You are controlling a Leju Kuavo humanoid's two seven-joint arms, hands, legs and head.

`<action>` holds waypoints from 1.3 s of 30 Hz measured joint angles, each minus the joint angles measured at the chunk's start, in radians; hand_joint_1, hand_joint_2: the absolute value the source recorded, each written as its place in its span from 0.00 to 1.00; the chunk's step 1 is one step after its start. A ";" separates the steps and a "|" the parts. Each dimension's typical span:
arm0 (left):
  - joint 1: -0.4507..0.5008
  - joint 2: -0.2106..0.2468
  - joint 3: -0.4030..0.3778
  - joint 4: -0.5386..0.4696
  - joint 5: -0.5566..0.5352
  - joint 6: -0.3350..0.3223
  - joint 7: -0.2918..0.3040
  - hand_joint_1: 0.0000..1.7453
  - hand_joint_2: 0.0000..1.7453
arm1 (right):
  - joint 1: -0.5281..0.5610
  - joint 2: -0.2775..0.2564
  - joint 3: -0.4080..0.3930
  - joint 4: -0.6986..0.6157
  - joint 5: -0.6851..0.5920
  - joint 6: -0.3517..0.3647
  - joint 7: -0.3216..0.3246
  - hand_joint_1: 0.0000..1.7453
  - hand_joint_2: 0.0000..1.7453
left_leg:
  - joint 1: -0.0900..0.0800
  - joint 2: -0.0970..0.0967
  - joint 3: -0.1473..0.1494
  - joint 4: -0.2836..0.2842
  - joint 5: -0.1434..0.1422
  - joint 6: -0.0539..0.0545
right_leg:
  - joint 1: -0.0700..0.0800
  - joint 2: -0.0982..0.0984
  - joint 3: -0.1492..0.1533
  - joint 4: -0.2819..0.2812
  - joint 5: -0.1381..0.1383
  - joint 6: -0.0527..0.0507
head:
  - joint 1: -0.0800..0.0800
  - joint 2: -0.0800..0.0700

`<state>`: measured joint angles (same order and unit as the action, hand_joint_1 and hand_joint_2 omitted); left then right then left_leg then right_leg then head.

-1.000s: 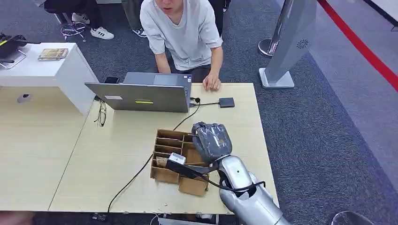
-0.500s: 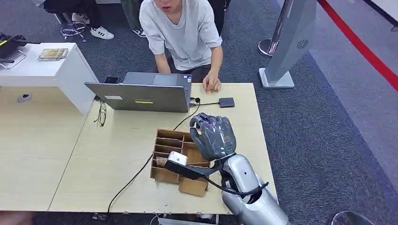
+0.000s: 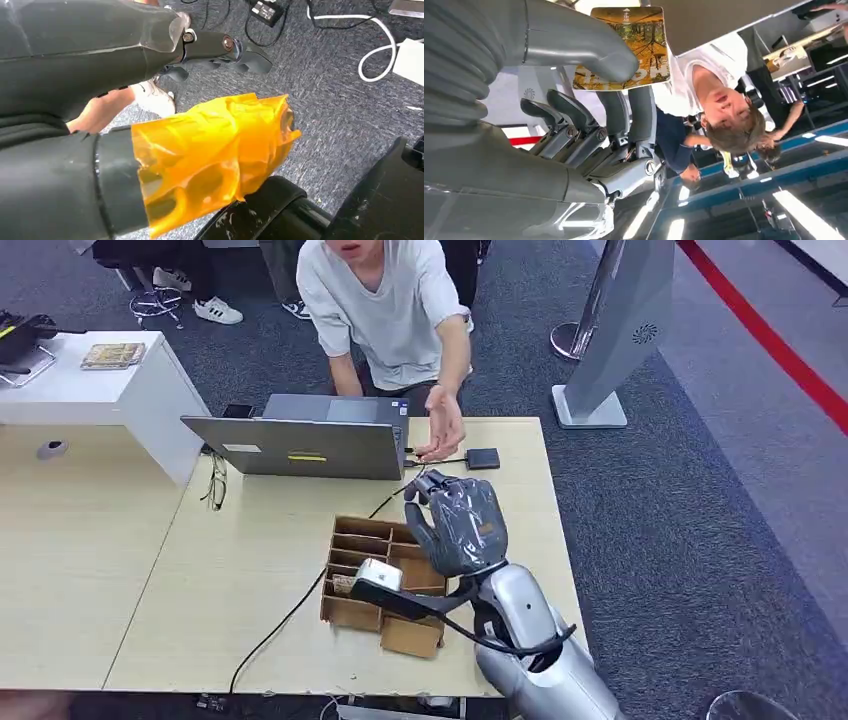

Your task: Pass the card to the sensor for recognition and then transmit it.

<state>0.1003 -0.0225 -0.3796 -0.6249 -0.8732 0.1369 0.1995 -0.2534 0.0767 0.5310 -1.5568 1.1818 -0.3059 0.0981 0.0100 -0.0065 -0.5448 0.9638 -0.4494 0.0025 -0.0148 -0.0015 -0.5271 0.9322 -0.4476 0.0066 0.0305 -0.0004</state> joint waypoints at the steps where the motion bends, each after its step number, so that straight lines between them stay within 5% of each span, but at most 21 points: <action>1: 0.000 0.000 0.000 0.000 0.000 -0.001 0.000 0.00 0.00 | -0.005 0.000 0.000 0.001 0.000 0.003 0.000 1.00 1.00 | 0.000 0.000 0.000 0.000 0.000 0.000 | 0.000 0.000 0.000 0.000 0.000 0.000 | 0.000 0.000; 18: -0.023 -0.001 0.000 0.000 -0.011 -0.010 -0.010 0.00 0.00 | -0.103 0.000 0.002 0.061 0.002 0.065 0.035 1.00 1.00 | 0.000 0.000 0.000 0.000 0.001 -0.001 | 0.000 0.000 0.000 0.000 0.000 0.000 | 0.000 0.000; 19: -0.023 -0.001 0.000 0.000 -0.011 -0.010 -0.010 0.00 0.00 | -0.104 0.000 0.002 0.065 0.002 0.065 0.035 0.26 1.00 | 0.000 0.000 0.000 0.000 0.001 -0.001 | 0.000 0.000 0.000 0.000 0.000 0.000 | 0.000 0.000; 20: -0.023 -0.001 0.000 0.000 -0.011 -0.010 -0.010 0.00 0.00 | -0.105 0.000 0.002 0.069 0.003 0.065 0.037 0.00 1.00 | 0.000 0.000 0.000 0.000 0.001 -0.001 | 0.000 0.000 0.000 0.000 0.000 0.000 | 0.000 0.000; 25: -0.023 -0.001 0.000 0.000 -0.011 -0.009 -0.010 0.00 0.00 | -0.108 0.000 0.002 0.085 0.010 0.073 0.051 0.00 1.00 | 0.000 0.000 0.000 0.000 0.001 -0.001 | 0.000 0.000 0.000 0.000 0.000 0.000 | 0.000 0.000; 26: -0.023 -0.002 0.000 0.000 -0.011 -0.008 -0.010 0.00 0.00 | -0.109 0.000 0.002 0.088 0.010 0.074 0.055 0.00 0.00 | 0.000 0.000 0.000 0.000 0.001 -0.001 | 0.000 0.000 0.000 0.000 0.001 0.000 | 0.000 0.000; 39: -0.022 -0.001 0.000 0.000 -0.010 -0.007 -0.010 0.00 0.00 | -0.112 0.000 0.018 0.099 0.026 0.079 0.066 0.00 0.00 | 0.000 0.000 0.000 0.000 0.001 -0.001 | 0.000 0.000 0.000 0.000 0.001 0.000 | 0.000 0.000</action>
<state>0.0780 -0.0237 -0.3796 -0.6249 -0.8831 0.1297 0.1892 -0.3653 0.0771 0.5486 -1.4576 1.2078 -0.2274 0.1644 0.0100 -0.0065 -0.5448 0.9638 -0.4486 0.0018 -0.0148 -0.0016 -0.5270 0.9324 -0.4471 0.0066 0.0305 -0.0004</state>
